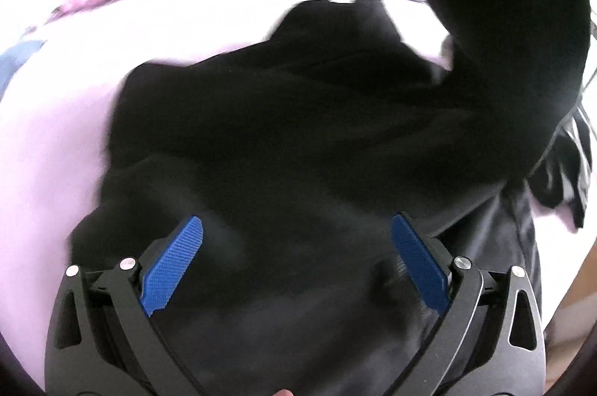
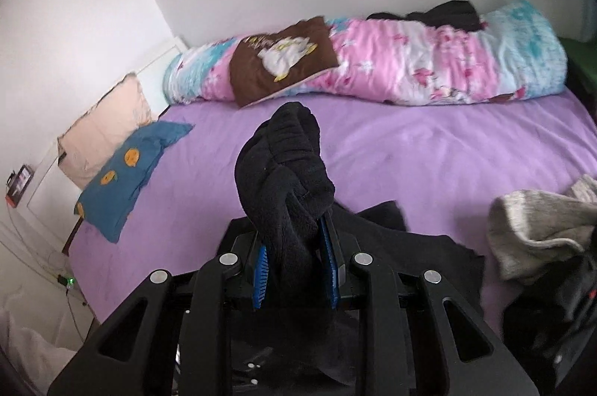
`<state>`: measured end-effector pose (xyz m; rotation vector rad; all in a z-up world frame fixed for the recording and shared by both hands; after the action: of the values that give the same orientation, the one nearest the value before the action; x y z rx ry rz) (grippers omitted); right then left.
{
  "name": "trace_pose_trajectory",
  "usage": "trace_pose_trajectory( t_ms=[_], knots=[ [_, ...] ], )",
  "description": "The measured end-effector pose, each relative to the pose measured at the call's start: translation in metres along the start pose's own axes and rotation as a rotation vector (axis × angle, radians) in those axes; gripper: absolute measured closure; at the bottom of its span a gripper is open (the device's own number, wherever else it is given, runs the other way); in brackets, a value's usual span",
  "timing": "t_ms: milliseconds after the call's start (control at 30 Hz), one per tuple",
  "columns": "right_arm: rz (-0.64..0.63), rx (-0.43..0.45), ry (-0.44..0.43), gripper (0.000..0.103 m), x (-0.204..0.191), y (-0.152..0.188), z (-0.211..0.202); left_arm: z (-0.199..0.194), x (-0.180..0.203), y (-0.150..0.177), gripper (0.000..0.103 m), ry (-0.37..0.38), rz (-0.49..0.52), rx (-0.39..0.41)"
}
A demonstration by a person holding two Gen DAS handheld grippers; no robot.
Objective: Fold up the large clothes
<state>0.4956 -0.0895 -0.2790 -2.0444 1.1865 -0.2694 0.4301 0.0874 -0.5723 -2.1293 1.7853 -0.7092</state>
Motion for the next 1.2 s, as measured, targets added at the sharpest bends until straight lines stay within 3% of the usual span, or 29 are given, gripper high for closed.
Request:
trace_pose_trajectory(
  t_ms=[167,267,333,400,467,533,667,733,833,867,967,1000,1067,1133,1200],
  knots=[
    [-0.13,-0.079,-0.018,0.079,-0.058,0.033,0.067,-0.022,-0.063,0.01,0.006,-0.064,-0.072,0.0],
    [-0.181,-0.197,-0.006,0.079,-0.083,0.085,0.134,-0.035,-0.1,0.01,0.006,-0.103,-0.112,0.011],
    [-0.229,-0.325,0.005,0.078,-0.102,0.13,0.189,-0.042,-0.118,0.006,0.006,-0.121,-0.14,0.019],
    [-0.274,-0.391,0.031,0.07,-0.117,0.157,0.215,-0.051,-0.138,0.005,0.006,-0.138,-0.166,0.031],
    [-0.244,-0.386,0.015,0.039,-0.128,0.169,0.218,-0.06,-0.154,0.006,0.006,-0.155,-0.189,0.04],
    [-0.181,-0.332,-0.061,0.023,-0.142,0.169,0.203,-0.068,-0.164,0.005,0.006,-0.162,-0.212,0.049],
    [-0.021,-0.274,-0.17,0.021,-0.136,0.157,0.163,-0.083,-0.173,-0.005,0.006,-0.158,-0.246,0.082],
    [0.044,-0.223,-0.191,0.021,-0.117,0.146,0.137,-0.087,-0.167,-0.013,0.006,-0.135,-0.258,0.095],
    [0.099,-0.13,-0.156,0.014,-0.071,0.127,0.089,-0.092,-0.137,-0.03,0.006,-0.079,-0.244,0.114],
    [0.099,-0.119,-0.119,0.012,-0.059,0.125,0.08,-0.093,-0.121,-0.038,0.006,-0.062,-0.222,0.131],
    [0.058,-0.18,0.143,0.012,-0.001,0.131,0.064,-0.093,-0.066,-0.058,0.006,0.022,-0.139,0.178],
    [0.069,-0.215,0.243,0.012,0.025,0.138,0.063,-0.087,-0.046,-0.062,0.006,0.056,-0.113,0.174],
    [0.115,-0.248,0.339,0.012,0.066,0.151,0.062,-0.069,0.003,-0.068,0.006,0.128,-0.026,0.154],
    [0.156,-0.246,0.375,0.012,0.091,0.158,0.066,-0.049,0.034,-0.069,0.006,0.148,0.04,0.138],
    [0.294,-0.22,0.332,0.012,0.12,0.17,0.075,-0.02,0.051,-0.068,0.006,0.158,0.043,0.1]
  ],
)
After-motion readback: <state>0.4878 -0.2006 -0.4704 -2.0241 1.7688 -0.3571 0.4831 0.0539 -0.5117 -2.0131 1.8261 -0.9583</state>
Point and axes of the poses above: each gripper's, at about its wrist camera, not at the fingertips, and z roughly the way its jaws point, x to its right, y to its underside, the point moved 4 cm from there along z, roughly the way its jaws point, and after that the axes turned 8 degrees about -z, right-handed, at the moved point
